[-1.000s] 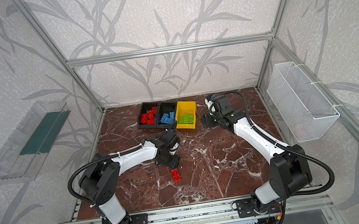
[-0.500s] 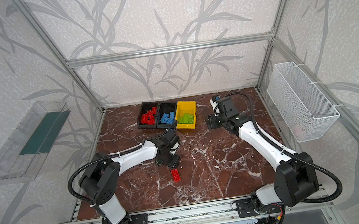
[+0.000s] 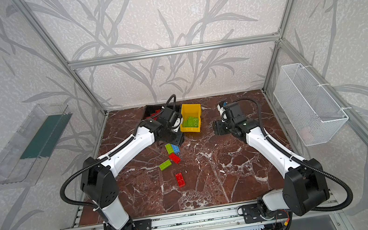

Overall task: Sort the legos into containers by color
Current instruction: Place the lego in the container, then pick up the lego from the center of the table.

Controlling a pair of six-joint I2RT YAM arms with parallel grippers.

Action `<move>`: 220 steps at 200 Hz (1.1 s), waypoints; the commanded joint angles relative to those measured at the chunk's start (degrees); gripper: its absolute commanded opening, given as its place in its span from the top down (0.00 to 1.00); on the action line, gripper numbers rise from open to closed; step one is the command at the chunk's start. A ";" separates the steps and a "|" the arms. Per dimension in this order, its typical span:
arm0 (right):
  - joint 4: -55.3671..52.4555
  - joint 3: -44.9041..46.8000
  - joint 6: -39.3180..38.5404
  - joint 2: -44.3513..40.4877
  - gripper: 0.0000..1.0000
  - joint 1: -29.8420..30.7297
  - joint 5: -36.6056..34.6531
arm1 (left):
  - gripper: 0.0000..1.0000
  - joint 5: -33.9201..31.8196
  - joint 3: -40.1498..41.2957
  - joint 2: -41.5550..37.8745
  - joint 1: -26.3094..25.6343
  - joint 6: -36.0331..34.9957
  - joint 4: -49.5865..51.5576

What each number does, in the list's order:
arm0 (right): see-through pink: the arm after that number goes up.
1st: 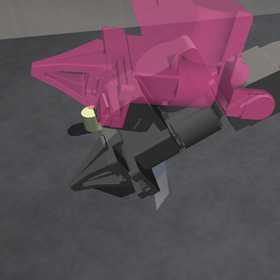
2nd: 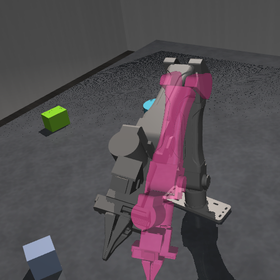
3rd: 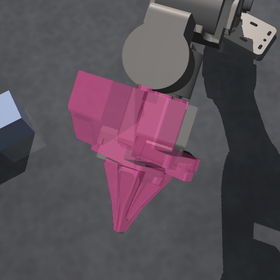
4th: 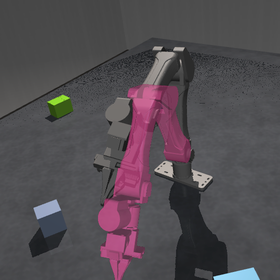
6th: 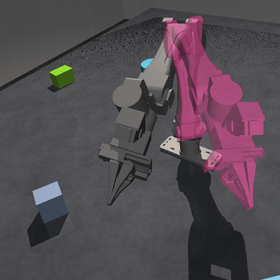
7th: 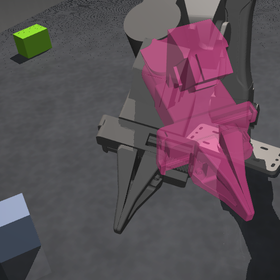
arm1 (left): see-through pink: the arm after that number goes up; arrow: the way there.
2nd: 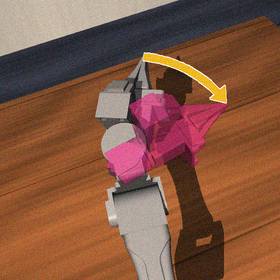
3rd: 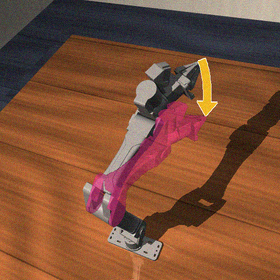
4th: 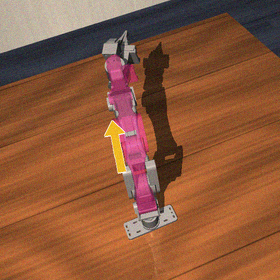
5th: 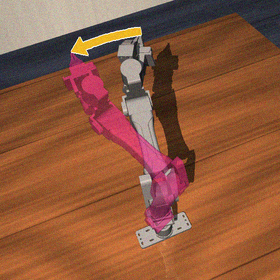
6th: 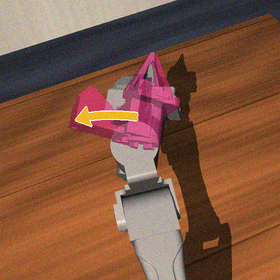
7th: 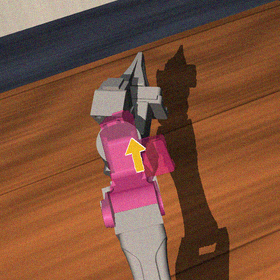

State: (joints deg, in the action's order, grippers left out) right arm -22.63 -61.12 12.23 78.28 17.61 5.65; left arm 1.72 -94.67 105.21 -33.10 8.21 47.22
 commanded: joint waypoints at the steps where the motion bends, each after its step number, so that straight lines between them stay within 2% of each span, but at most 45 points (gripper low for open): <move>1: 0.56 2.47 1.31 -1.46 0.30 -0.20 1.84 | 0.73 -0.31 -7.91 6.62 6.17 -1.82 1.99; 34: 1.50 4.37 1.19 1.02 0.30 1.11 3.39 | 0.71 1.41 -24.07 19.44 11.04 -0.13 1.66; 72: 1.19 3.14 0.16 5.25 0.30 4.63 3.84 | 0.64 6.87 -54.99 38.92 14.31 1.30 15.41; 80: 1.39 3.03 0.16 5.78 0.30 5.24 3.86 | 0.65 9.09 -59.85 41.79 14.93 1.61 17.45; 89: 1.86 2.94 0.25 6.30 0.30 5.82 3.93 | 0.59 10.76 -62.54 43.40 15.47 2.09 18.07; 97: 1.87 2.56 0.18 6.89 0.30 6.41 3.89 | 0.55 11.30 -62.04 43.16 15.56 2.46 17.39; 109: 1.33 1.53 -0.30 7.96 0.30 7.61 3.46 | 0.43 11.69 -57.73 40.99 15.55 2.92 14.76; 123: 0.72 0.30 -1.37 9.17 0.27 9.36 2.39 | 0.21 12.59 -51.37 37.43 15.70 3.44 10.67; 139: -0.14 -0.85 -2.33 10.24 0.25 11.12 1.63 | 0.02 13.13 -47.40 34.41 15.86 3.78 8.15; 191: -1.38 -5.10 -5.23 13.91 0.23 20.58 -1.64 | 0.00 12.29 -44.71 26.65 17.16 3.87 10.15; 199: -1.89 -6.37 -5.69 15.25 0.23 22.43 -2.01 | 0.00 11.97 -42.20 24.25 17.34 3.97 9.46; 220: -2.76 -9.97 -6.52 19.15 0.24 26.05 -3.09 | 0.01 10.23 -27.91 14.30 17.52 4.44 1.76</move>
State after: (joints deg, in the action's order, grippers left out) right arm -22.94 -67.16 7.81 93.80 40.23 4.73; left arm 13.63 -132.99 129.95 -16.25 12.27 54.24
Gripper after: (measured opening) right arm 0.765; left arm 0.996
